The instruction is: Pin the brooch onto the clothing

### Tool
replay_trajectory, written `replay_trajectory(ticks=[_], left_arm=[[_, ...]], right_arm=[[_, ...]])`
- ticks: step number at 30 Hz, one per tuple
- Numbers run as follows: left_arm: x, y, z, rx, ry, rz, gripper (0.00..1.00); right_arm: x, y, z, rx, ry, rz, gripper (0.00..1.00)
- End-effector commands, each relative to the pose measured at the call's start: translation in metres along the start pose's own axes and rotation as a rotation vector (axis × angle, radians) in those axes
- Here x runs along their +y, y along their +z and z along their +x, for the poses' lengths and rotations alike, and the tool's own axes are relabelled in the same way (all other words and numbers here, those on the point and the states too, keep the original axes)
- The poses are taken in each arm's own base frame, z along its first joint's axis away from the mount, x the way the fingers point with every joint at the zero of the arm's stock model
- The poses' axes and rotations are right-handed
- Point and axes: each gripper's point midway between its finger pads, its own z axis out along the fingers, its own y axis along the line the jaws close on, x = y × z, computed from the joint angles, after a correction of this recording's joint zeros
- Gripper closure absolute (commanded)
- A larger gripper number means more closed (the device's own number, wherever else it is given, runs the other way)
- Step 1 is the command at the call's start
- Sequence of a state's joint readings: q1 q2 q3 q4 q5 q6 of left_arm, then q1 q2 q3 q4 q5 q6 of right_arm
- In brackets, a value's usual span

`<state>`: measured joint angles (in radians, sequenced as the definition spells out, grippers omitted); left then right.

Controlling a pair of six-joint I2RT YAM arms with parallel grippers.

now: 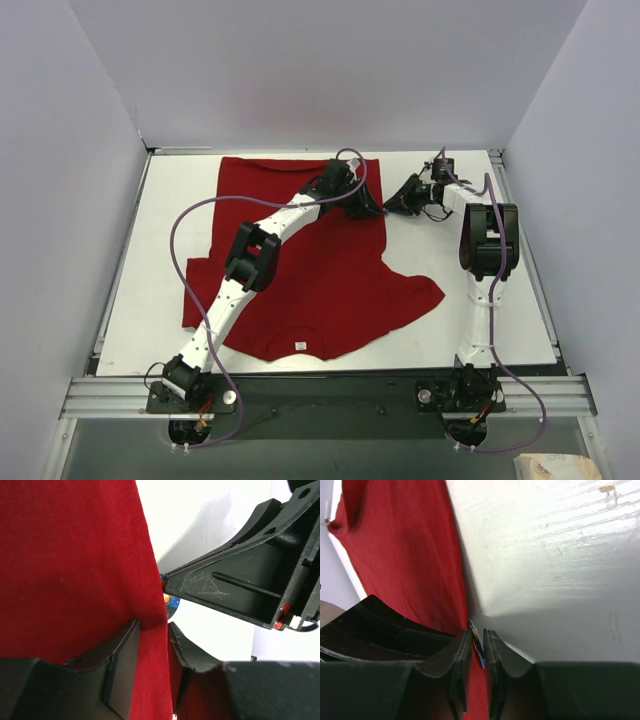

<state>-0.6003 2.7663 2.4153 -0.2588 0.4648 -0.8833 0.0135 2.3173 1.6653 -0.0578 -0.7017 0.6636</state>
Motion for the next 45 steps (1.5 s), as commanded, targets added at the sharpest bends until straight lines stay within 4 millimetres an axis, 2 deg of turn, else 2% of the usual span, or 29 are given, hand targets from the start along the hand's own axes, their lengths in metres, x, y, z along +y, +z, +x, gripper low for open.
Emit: replay_trajectory(ticks=[1, 5, 7, 10, 13, 14, 16, 18, 20, 22, 23, 25, 26, 28, 29, 30, 31, 32, 33, 34, 35, 36, 37, 38, 39, 40, 41, 43, 45], left_arm=[[0.015, 0.005, 0.002, 0.009, -0.012, -0.031, 0.60], [0.017, 0.004, 0.002, 0.010, -0.014, -0.032, 0.60], [0.016, 0.002, 0.000, 0.009, -0.010, -0.027, 0.60], [0.006, -0.002, -0.004, 0.000, 0.008, -0.003, 0.59], [-0.009, -0.009, -0.010, -0.016, 0.033, 0.035, 0.52], [-0.020, -0.013, -0.013, -0.024, 0.046, 0.057, 0.50], [-0.037, -0.018, -0.015, -0.027, 0.062, 0.114, 0.42], [-0.062, -0.026, -0.018, -0.033, 0.086, 0.182, 0.35], [-0.097, -0.040, -0.020, -0.034, 0.129, 0.275, 0.30], [-0.120, -0.051, -0.021, -0.037, 0.168, 0.333, 0.26], [-0.135, -0.064, -0.022, -0.043, 0.187, 0.355, 0.25], [-0.147, -0.079, -0.023, -0.054, 0.222, 0.364, 0.22], [-0.154, -0.093, -0.024, -0.066, 0.234, 0.359, 0.22], [-0.159, -0.109, -0.023, -0.087, 0.282, 0.348, 0.18], [-0.179, -0.134, -0.027, -0.119, 0.320, 0.367, 0.18], [-0.162, -0.134, -0.017, -0.096, 0.325, 0.323, 0.18], [-0.161, -0.142, -0.013, -0.097, 0.341, 0.305, 0.18], [-0.175, -0.166, -0.018, -0.143, 0.377, 0.296, 0.17], [-0.151, -0.166, -0.003, -0.113, 0.395, 0.227, 0.17], [-0.145, -0.175, -0.002, -0.127, 0.414, 0.195, 0.16], [-0.156, -0.200, -0.002, -0.168, 0.447, 0.186, 0.16], [-0.128, -0.202, 0.007, -0.164, 0.465, 0.094, 0.15], [-0.119, -0.212, 0.010, -0.178, 0.477, 0.047, 0.15], [-0.127, -0.236, 0.010, -0.220, 0.504, 0.029, 0.15], [-0.114, -0.245, 0.010, -0.242, 0.525, -0.038, 0.14], [-0.087, -0.247, 0.027, -0.209, 0.516, -0.096, 0.15], [-0.094, -0.268, 0.028, -0.248, 0.539, -0.103, 0.14], [-0.066, -0.289, 0.043, -0.265, 0.539, -0.201, 0.15], [-0.047, -0.303, 0.055, -0.276, 0.530, -0.270, 0.15]], right_arm=[[0.013, 0.002, 0.000, 0.003, 0.029, -0.103, 0.88], [0.014, 0.001, 0.000, -0.006, 0.023, -0.109, 0.99], [0.015, -0.004, -0.002, -0.025, 0.013, -0.099, 1.00], [0.010, -0.014, -0.005, -0.057, -0.001, -0.050, 1.00], [0.011, -0.026, -0.005, -0.074, -0.032, -0.010, 1.00], [0.015, -0.033, -0.012, -0.108, -0.052, 0.001, 1.00], [0.008, -0.041, -0.004, -0.096, -0.057, 0.051, 1.00], [0.013, -0.055, -0.007, -0.130, -0.084, 0.073, 1.00], [0.017, -0.072, -0.006, -0.160, -0.106, 0.099, 1.00], [0.017, -0.082, -0.003, -0.172, -0.131, 0.118, 1.00], [0.026, -0.096, -0.003, -0.191, -0.148, 0.119, 1.00], [0.026, -0.107, 0.004, -0.198, -0.168, 0.135, 1.00], [0.035, -0.121, 0.005, -0.219, -0.183, 0.125, 1.00], [0.040, -0.133, 0.011, -0.229, -0.201, 0.116, 1.00], [0.043, -0.144, 0.019, -0.234, -0.209, 0.113, 1.00], [0.046, -0.149, 0.023, -0.235, -0.214, 0.105, 1.00], [0.048, -0.153, 0.027, -0.233, -0.223, 0.098, 1.00], [0.051, -0.161, 0.036, -0.232, -0.234, 0.094, 1.00], [0.055, -0.161, 0.045, -0.220, -0.252, 0.088, 1.00], [0.059, -0.163, 0.050, -0.217, -0.269, 0.086, 1.00], [0.063, -0.169, 0.057, -0.216, -0.292, 0.092, 1.00], [0.063, -0.168, 0.067, -0.200, -0.300, 0.093, 1.00], [0.071, -0.164, 0.081, -0.178, -0.323, 0.080, 1.00], [0.079, -0.166, 0.090, -0.171, -0.339, 0.067, 1.00], [0.081, -0.163, 0.100, -0.157, -0.353, 0.062, 1.00], [0.091, -0.158, 0.116, -0.129, -0.382, 0.048, 1.00], [0.096, -0.158, 0.124, -0.122, -0.393, 0.032, 1.00], [0.104, -0.148, 0.146, -0.084, -0.402, 0.004, 1.00], [0.111, -0.139, 0.162, -0.050, -0.393, -0.024, 1.00]])
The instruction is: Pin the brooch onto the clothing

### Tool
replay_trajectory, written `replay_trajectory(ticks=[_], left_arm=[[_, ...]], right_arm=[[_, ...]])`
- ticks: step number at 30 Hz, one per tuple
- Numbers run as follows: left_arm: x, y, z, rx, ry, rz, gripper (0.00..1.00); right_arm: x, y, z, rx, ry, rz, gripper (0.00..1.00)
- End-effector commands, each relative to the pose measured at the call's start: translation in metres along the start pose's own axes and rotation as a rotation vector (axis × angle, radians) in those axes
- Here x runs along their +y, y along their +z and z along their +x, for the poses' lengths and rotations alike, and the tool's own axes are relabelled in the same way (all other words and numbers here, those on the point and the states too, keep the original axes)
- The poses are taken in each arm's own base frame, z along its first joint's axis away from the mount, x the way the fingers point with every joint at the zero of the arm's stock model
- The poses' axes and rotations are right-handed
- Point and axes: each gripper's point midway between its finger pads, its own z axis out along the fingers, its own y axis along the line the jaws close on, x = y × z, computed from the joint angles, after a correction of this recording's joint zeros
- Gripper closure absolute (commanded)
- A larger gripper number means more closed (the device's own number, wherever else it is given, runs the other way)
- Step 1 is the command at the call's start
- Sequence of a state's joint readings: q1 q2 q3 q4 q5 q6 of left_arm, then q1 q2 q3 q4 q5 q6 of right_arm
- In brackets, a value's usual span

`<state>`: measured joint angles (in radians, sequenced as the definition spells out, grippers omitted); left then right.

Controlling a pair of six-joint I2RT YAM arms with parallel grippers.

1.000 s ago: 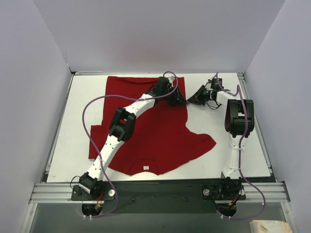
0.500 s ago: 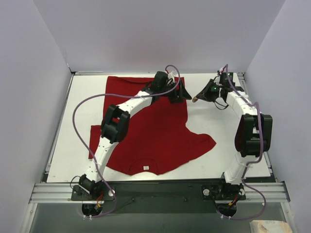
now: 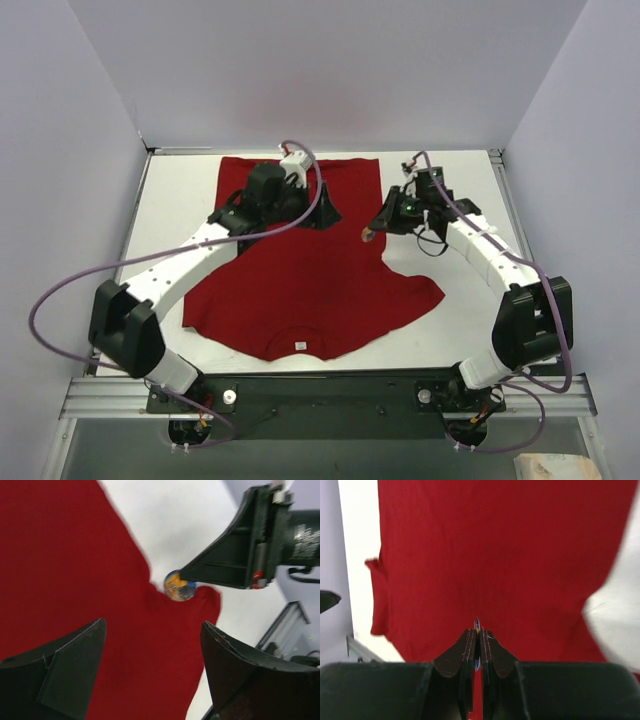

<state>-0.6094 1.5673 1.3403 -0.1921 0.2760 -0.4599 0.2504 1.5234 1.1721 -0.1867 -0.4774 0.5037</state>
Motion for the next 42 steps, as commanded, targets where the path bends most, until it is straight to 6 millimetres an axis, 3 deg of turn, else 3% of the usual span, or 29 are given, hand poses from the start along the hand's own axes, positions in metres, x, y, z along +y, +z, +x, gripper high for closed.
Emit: replay_trajectory(ticks=[1, 5, 11, 18, 29, 42], left_arm=[[0.056, -0.045, 0.049, 0.025, 0.071, -0.282, 0.14], [0.072, -0.072, 0.086, 0.002, 0.087, -0.409, 0.14], [0.064, -0.083, 0.128, -0.003, 0.096, -0.458, 0.15], [0.048, -0.085, 0.127, -0.045, 0.173, -0.449, 0.16], [0.018, -0.053, 0.135, 0.020, 0.352, -0.449, 0.16], [0.016, -0.028, 0.136, 0.003, 0.375, -0.474, 0.22]], right_arm=[[0.030, 0.006, 0.037, 0.070, 0.000, -0.060, 1.00], [0.051, 0.023, 0.058, 0.103, 0.031, -0.109, 1.00], [0.074, 0.044, 0.084, 0.173, 0.081, -0.151, 1.00], [0.090, 0.054, 0.087, 0.199, 0.092, -0.189, 1.00], [0.098, 0.046, 0.094, 0.232, 0.115, -0.209, 1.00], [0.105, 0.034, 0.111, 0.288, 0.113, -0.224, 1.00]])
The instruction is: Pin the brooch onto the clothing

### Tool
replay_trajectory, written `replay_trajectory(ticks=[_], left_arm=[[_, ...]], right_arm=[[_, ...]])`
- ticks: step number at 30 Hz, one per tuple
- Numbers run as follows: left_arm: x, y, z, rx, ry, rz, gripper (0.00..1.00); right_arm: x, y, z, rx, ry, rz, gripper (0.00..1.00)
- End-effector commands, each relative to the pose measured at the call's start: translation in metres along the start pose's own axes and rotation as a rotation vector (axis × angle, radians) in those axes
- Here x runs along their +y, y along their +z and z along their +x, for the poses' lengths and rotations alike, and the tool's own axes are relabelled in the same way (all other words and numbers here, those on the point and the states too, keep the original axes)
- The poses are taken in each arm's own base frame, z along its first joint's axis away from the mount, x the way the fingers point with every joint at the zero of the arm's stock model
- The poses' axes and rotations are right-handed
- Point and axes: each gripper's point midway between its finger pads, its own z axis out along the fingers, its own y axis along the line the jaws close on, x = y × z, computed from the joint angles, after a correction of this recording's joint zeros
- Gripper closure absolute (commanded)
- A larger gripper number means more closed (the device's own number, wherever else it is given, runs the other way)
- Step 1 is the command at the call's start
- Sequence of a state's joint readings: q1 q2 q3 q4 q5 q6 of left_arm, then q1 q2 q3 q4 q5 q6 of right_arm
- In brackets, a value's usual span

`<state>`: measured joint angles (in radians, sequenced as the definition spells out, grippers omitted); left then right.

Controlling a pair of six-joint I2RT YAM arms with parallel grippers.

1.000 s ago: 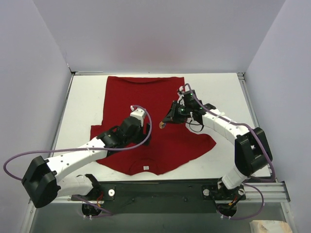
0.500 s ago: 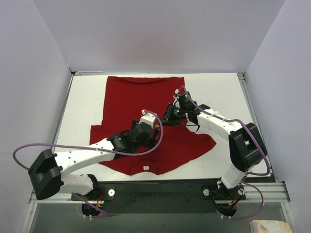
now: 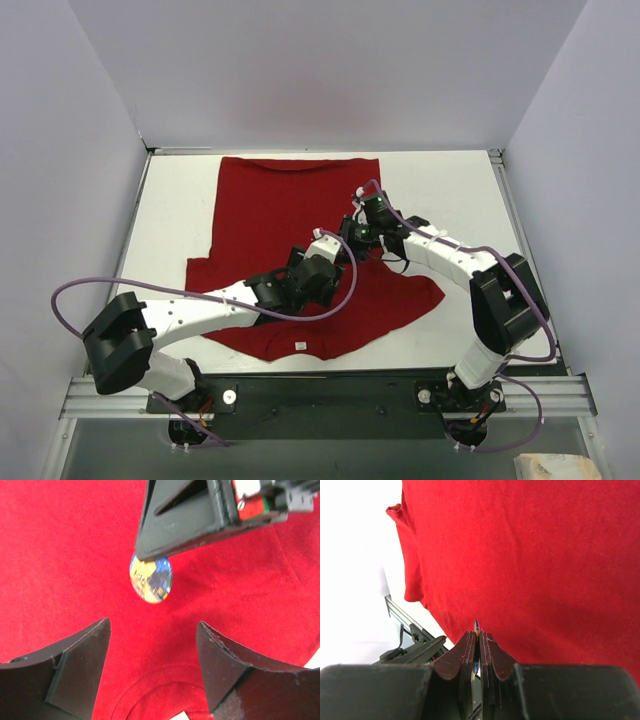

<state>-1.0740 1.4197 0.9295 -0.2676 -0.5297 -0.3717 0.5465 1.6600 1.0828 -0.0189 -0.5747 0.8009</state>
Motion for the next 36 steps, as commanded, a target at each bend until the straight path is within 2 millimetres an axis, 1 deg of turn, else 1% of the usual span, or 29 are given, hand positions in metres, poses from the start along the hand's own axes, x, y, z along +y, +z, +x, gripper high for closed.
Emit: replay_trajectory(ticks=[1, 7, 9, 11, 15, 20, 22, 24, 26, 27, 28, 30, 31, 33, 34, 36], left_arm=[[-0.008, 0.004, -0.034, -0.104, -0.035, -0.004, 0.23], [-0.011, 0.016, -0.033, -0.102, -0.018, -0.028, 0.26], [-0.007, 0.020, -0.033, -0.099, -0.016, -0.066, 0.27], [-0.005, 0.022, -0.033, -0.100, -0.017, -0.081, 0.27], [-0.001, 0.021, -0.036, -0.117, -0.036, -0.105, 0.30], [0.004, 0.017, -0.044, -0.142, -0.053, -0.129, 0.34], [0.006, 0.016, -0.044, -0.143, -0.052, -0.132, 0.38], [0.006, 0.015, -0.045, -0.151, -0.058, -0.129, 0.44], [0.006, 0.014, -0.044, -0.154, -0.058, -0.127, 0.55], [0.007, 0.014, -0.043, -0.148, -0.056, -0.127, 0.66], [0.008, 0.013, -0.043, -0.149, -0.061, -0.131, 0.80], [0.009, 0.013, -0.042, -0.148, -0.062, -0.135, 0.82], [0.009, 0.013, -0.042, -0.148, -0.062, -0.133, 0.86], [0.009, 0.014, -0.040, -0.140, -0.058, -0.136, 0.97], [0.010, 0.013, -0.041, -0.140, -0.058, -0.138, 1.00], [0.012, 0.012, -0.039, -0.134, -0.061, -0.139, 1.00]], right_arm=[[0.028, -0.017, 0.005, 0.007, -0.016, -0.068, 1.00], [0.029, -0.018, 0.015, 0.018, -0.022, -0.070, 1.00], [0.032, -0.020, 0.017, 0.024, -0.029, -0.077, 1.00], [0.029, -0.019, 0.021, 0.033, -0.033, -0.061, 1.00], [0.028, -0.017, 0.028, 0.056, -0.033, -0.056, 1.00], [0.018, -0.013, 0.037, 0.082, -0.030, -0.020, 1.00], [0.017, -0.013, 0.038, 0.088, -0.029, -0.019, 1.00], [0.014, -0.011, 0.039, 0.091, -0.028, -0.009, 1.00], [0.011, -0.010, 0.041, 0.099, -0.026, -0.002, 1.00], [0.011, -0.009, 0.041, 0.101, -0.025, -0.002, 1.00], [0.010, -0.009, 0.042, 0.106, -0.022, 0.001, 1.00], [0.010, -0.008, 0.043, 0.108, -0.021, 0.003, 1.00], [0.009, -0.008, 0.043, 0.110, -0.022, 0.003, 1.00], [0.010, -0.008, 0.043, 0.111, -0.023, -0.003, 1.00], [0.011, -0.008, 0.043, 0.114, -0.025, -0.008, 0.99], [0.016, -0.009, 0.041, 0.110, -0.046, -0.021, 0.94]])
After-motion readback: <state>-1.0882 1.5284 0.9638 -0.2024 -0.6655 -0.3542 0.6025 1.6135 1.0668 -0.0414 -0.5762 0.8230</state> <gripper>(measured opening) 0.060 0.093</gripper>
